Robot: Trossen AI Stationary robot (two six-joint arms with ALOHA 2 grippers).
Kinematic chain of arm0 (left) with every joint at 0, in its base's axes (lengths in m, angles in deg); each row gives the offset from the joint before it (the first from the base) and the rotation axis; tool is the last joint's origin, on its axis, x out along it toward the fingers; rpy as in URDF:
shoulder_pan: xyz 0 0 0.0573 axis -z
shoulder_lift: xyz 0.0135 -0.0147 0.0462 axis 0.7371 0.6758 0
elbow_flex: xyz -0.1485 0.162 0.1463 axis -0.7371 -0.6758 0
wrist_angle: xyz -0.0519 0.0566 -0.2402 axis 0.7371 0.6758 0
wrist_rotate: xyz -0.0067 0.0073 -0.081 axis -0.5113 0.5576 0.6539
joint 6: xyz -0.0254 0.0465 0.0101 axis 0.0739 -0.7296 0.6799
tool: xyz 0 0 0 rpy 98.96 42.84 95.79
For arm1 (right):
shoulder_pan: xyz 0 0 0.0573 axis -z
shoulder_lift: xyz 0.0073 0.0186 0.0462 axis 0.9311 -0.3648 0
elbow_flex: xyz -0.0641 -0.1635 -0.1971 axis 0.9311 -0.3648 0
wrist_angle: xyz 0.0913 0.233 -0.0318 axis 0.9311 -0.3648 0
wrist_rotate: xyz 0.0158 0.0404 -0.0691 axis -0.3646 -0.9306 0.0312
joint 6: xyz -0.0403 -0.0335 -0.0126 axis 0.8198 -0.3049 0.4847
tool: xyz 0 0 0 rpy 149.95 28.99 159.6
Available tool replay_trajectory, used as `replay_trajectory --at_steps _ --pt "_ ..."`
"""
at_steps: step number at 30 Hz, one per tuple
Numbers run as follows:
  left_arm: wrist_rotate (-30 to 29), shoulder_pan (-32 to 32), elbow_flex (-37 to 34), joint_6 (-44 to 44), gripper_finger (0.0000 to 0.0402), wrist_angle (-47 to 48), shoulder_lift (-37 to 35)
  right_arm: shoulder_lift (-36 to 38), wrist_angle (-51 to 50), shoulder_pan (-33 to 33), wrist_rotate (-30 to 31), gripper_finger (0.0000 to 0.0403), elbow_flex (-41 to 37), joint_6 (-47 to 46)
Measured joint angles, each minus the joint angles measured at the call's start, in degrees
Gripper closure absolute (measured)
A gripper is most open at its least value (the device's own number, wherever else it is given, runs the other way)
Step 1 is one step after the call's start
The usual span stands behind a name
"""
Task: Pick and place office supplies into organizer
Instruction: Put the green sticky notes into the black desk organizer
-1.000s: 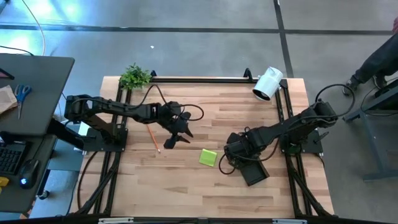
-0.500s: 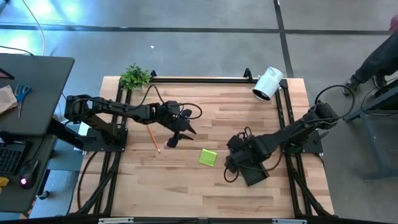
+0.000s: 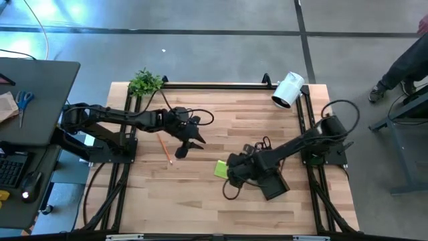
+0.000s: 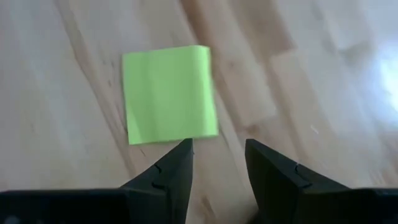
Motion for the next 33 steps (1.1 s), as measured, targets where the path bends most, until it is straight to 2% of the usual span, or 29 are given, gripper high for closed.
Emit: replay_trajectory --at_steps 6,10,20,26,33 --pt "-0.74 -0.02 -0.1 0.57 0.032 7.52 -1.22 -5.78 8.39 3.44 -8.95 0.0261 -0.02 11.48" --pt "-0.75 -0.01 -2.13 0.64 0.0346 6.79 -1.25 -6.85 10.74 4.41 -13.64 0.026 -0.02 14.09" --pt "-0.06 -0.02 -5.21 0.76 0.0379 4.62 -1.25 -7.29 14.41 0.88 -13.06 0.0261 0.03 15.58" --pt "-0.04 -0.02 -6.27 0.77 0.0385 0.83 -1.25 -7.85 14.64 -0.28 -8.94 0.0261 0.04 16.22" --pt "0.11 -0.02 -6.27 0.68 0.0385 -1.65 -1.25 -12.13 17.02 -0.11 -9.88 0.0269 0.34 16.46"
